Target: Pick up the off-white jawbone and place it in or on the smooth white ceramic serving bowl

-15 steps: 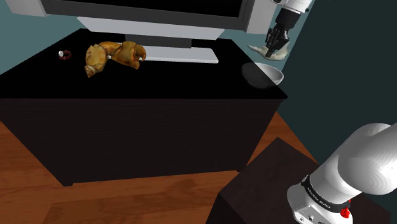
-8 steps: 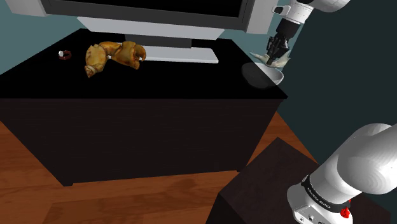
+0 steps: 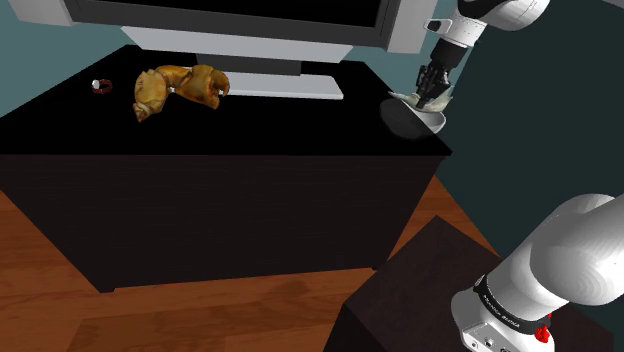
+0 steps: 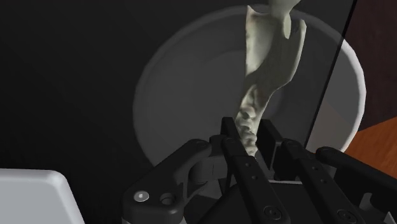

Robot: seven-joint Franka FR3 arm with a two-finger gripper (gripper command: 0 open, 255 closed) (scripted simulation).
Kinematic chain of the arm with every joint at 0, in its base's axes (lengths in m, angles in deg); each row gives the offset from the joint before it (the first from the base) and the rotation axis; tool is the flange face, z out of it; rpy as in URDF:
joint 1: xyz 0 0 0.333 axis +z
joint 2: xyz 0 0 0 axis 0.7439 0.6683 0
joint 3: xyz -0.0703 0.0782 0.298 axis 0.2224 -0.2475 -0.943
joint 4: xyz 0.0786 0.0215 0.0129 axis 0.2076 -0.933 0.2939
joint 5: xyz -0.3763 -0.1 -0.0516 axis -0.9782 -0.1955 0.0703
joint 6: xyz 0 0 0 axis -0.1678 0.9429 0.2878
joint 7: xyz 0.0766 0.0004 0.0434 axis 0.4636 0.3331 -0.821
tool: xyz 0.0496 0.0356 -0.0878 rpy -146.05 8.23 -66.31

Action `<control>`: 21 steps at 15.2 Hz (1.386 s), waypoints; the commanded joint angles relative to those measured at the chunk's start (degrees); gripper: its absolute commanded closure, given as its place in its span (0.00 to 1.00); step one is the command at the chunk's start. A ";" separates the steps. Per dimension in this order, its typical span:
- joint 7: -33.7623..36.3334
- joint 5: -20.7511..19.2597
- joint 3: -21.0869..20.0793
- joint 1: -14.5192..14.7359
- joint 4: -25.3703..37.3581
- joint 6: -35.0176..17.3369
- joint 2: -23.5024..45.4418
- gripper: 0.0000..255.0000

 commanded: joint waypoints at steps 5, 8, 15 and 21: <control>0.00 -0.02 0.02 -0.04 -0.06 -0.06 0.01 0.00; 0.00 -0.02 0.02 -0.03 -0.04 -0.05 0.01 0.00; 0.20 -0.35 0.17 -0.23 6.76 7.27 -0.52 0.00; 0.19 -0.35 0.17 -0.22 6.78 7.27 -0.51 0.00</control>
